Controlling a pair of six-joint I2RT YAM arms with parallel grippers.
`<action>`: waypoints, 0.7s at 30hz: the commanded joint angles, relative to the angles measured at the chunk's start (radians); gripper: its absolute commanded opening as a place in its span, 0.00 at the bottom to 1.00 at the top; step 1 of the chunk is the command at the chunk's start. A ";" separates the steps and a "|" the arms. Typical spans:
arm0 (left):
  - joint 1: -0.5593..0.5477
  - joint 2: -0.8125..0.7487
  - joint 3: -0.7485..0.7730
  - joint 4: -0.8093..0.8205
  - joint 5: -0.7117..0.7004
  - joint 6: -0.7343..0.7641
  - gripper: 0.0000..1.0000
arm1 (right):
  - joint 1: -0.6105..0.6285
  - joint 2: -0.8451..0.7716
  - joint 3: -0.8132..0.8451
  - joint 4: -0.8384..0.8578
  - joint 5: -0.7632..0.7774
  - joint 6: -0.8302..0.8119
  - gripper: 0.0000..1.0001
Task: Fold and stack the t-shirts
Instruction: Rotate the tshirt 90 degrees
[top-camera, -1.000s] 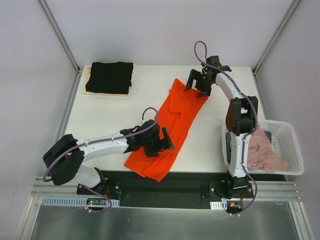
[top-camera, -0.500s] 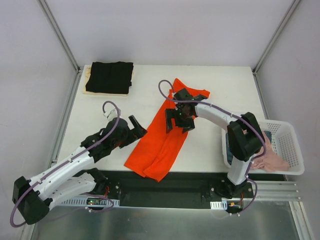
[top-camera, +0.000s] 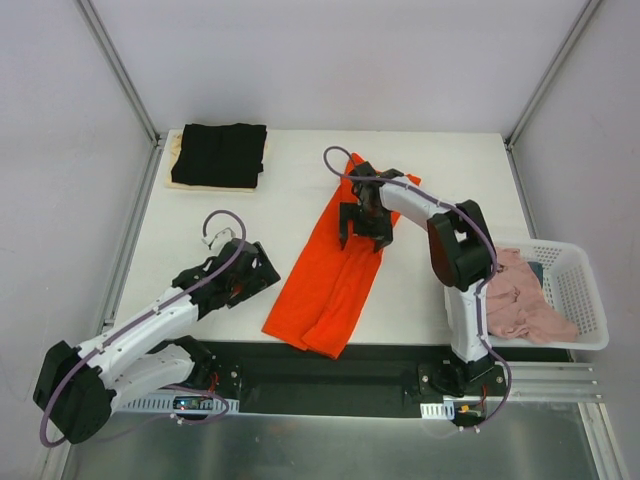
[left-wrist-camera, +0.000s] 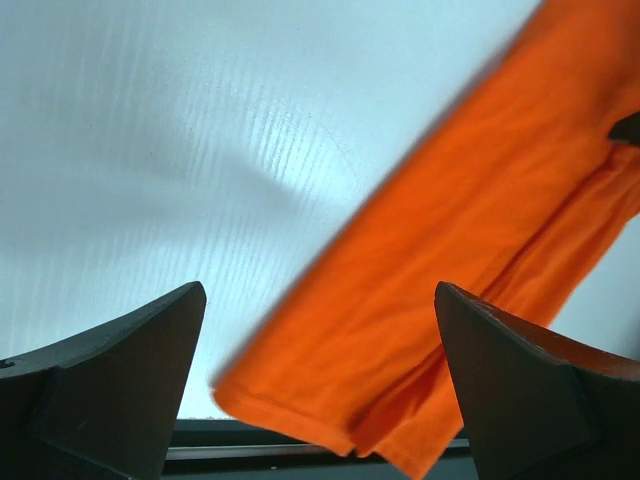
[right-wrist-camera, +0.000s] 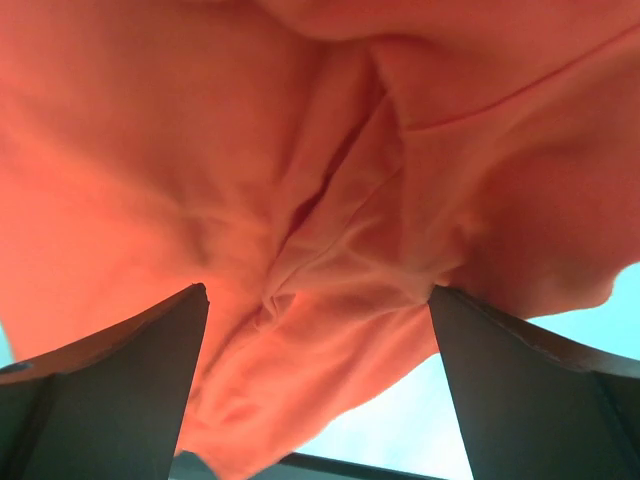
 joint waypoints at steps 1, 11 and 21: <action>0.014 0.084 0.076 -0.004 -0.007 0.044 0.99 | -0.078 0.113 0.162 -0.096 0.081 -0.040 0.97; 0.016 0.172 0.096 0.057 0.119 0.081 0.99 | -0.153 0.128 0.390 -0.122 -0.021 -0.209 0.97; 0.013 0.209 0.037 0.187 0.313 0.098 0.99 | 0.021 -0.504 -0.297 0.105 0.048 -0.096 0.97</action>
